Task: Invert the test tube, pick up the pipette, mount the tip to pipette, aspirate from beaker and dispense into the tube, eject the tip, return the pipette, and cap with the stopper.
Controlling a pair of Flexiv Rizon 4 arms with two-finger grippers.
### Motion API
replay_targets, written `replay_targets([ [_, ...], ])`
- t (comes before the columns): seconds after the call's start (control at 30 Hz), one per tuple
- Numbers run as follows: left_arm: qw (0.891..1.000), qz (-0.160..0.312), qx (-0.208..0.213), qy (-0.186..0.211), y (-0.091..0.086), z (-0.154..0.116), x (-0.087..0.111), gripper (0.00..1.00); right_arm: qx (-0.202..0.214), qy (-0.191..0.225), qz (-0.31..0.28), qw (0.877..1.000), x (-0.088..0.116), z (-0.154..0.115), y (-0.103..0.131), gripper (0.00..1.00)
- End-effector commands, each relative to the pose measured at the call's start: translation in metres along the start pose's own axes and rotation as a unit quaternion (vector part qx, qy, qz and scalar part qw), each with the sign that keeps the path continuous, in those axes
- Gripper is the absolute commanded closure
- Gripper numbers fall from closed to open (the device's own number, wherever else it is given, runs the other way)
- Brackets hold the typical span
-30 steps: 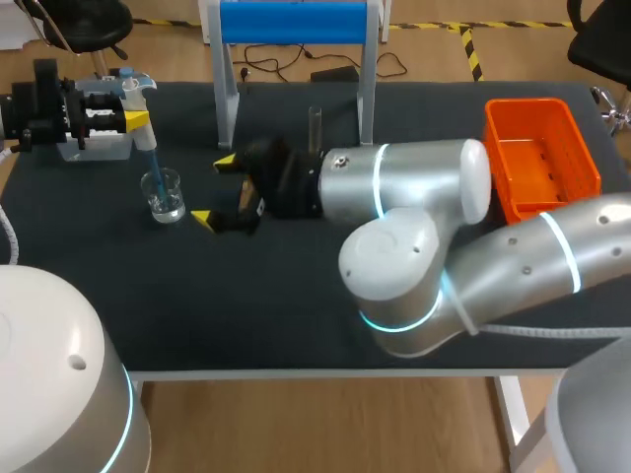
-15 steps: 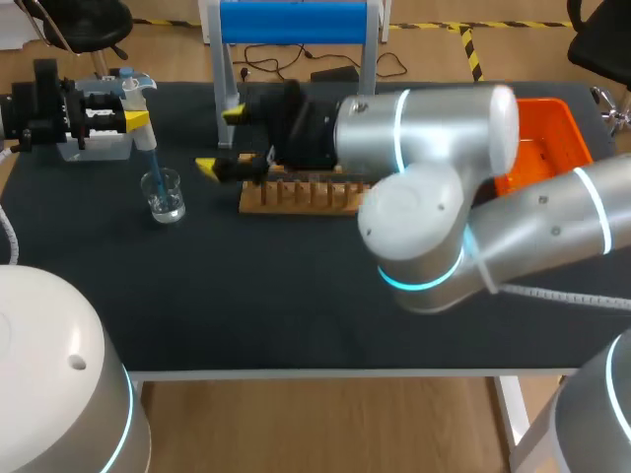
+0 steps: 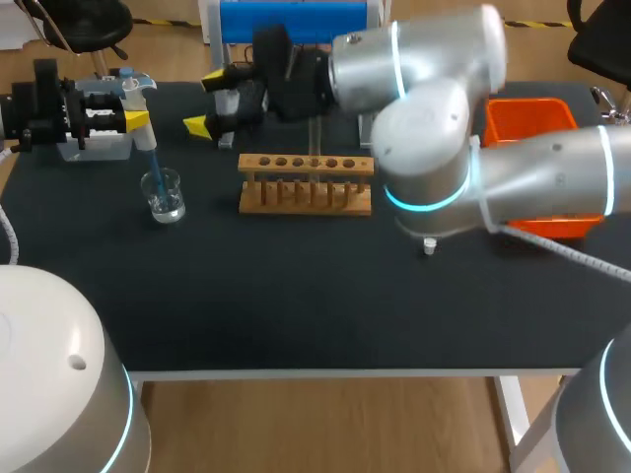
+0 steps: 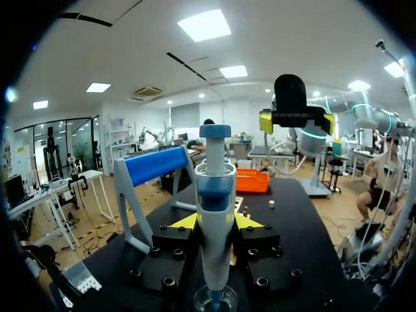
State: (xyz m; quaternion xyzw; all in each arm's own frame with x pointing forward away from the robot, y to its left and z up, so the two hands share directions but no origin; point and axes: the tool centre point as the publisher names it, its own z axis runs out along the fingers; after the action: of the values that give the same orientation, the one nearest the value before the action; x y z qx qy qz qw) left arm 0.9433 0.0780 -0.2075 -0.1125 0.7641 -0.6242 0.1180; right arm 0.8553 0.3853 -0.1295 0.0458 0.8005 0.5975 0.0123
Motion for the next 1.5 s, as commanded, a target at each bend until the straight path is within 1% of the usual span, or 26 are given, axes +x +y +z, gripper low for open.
replay_targets([
  [0.03,1.000,0.001,0.000,-0.001,0.000,0.000,0.000,1.00,-0.008,0.135,-0.011,0.991,-0.006,0.003,0.005,0.00],
  [0.1,1.000,0.001,0.000,-0.001,0.000,0.000,0.000,1.00,-0.007,0.132,-0.025,0.991,-0.006,0.005,0.008,0.00],
  [0.17,1.000,0.001,0.000,-0.001,0.000,0.000,0.000,1.00,-0.008,0.143,-0.035,0.989,-0.008,0.008,0.010,0.00],
  [0.2,1.000,0.001,0.000,-0.001,0.000,0.000,0.000,1.00,-0.005,0.141,-0.038,0.989,-0.008,0.010,0.011,0.00],
  [0.23,1.000,0.001,0.000,-0.001,0.000,0.000,0.000,1.00,0.002,0.128,-0.052,0.990,-0.010,0.012,0.012,0.00],
  [0.3,1.000,0.001,0.000,-0.001,0.000,0.000,0.000,1.00,0.001,0.136,-0.051,0.989,-0.012,0.015,0.013,0.00],
  [0.33,1.000,0.001,0.000,-0.001,0.000,0.000,0.000,1.00,0.008,0.127,-0.061,0.990,-0.013,0.016,0.014,0.00],
  [0.4,1.000,0.001,0.000,-0.001,0.000,0.000,0.000,1.00,0.012,0.128,-0.063,0.990,-0.014,0.018,0.015,0.00],
  [0.43,1.000,0.001,0.000,-0.001,0.000,0.000,0.000,1.00,0.016,0.128,-0.066,0.989,-0.016,0.019,0.016,0.06],
  [0.47,1.000,0.001,0.000,-0.001,0.000,0.000,0.000,1.00,0.018,0.125,-0.068,0.990,-0.017,0.020,0.017,0.53],
  [0.5,1.000,0.001,0.000,-0.001,0.000,0.000,0.000,1.00,0.019,0.125,-0.069,0.990,-0.017,0.020,0.019,0.69],
  [0.53,1.000,0.001,0.000,-0.001,0.000,0.000,0.000,1.00,0.019,0.125,-0.070,0.989,-0.018,0.020,0.020,1.00],
  [0.8,1.000,0.001,0.000,-0.001,0.000,0.000,0.000,1.00,0.030,0.114,-0.085,0.989,-0.023,0.018,0.030,1.00],
  [0.93,1.000,0.001,0.000,-0.001,0.000,0.000,0.000,1.00,0.031,0.111,-0.083,0.990,-0.025,0.019,0.032,1.00],
  [1.13,1.000,0.001,0.000,-0.001,0.000,0.000,0.000,1.00,0.030,0.088,-0.041,0.995,-0.028,0.026,0.036,1.00],
  [1.5,1.000,0.001,0.000,-0.001,0.000,0.000,0.000,1.00,0.031,0.056,-0.022,0.998,-0.032,0.043,0.046,1.00],
])
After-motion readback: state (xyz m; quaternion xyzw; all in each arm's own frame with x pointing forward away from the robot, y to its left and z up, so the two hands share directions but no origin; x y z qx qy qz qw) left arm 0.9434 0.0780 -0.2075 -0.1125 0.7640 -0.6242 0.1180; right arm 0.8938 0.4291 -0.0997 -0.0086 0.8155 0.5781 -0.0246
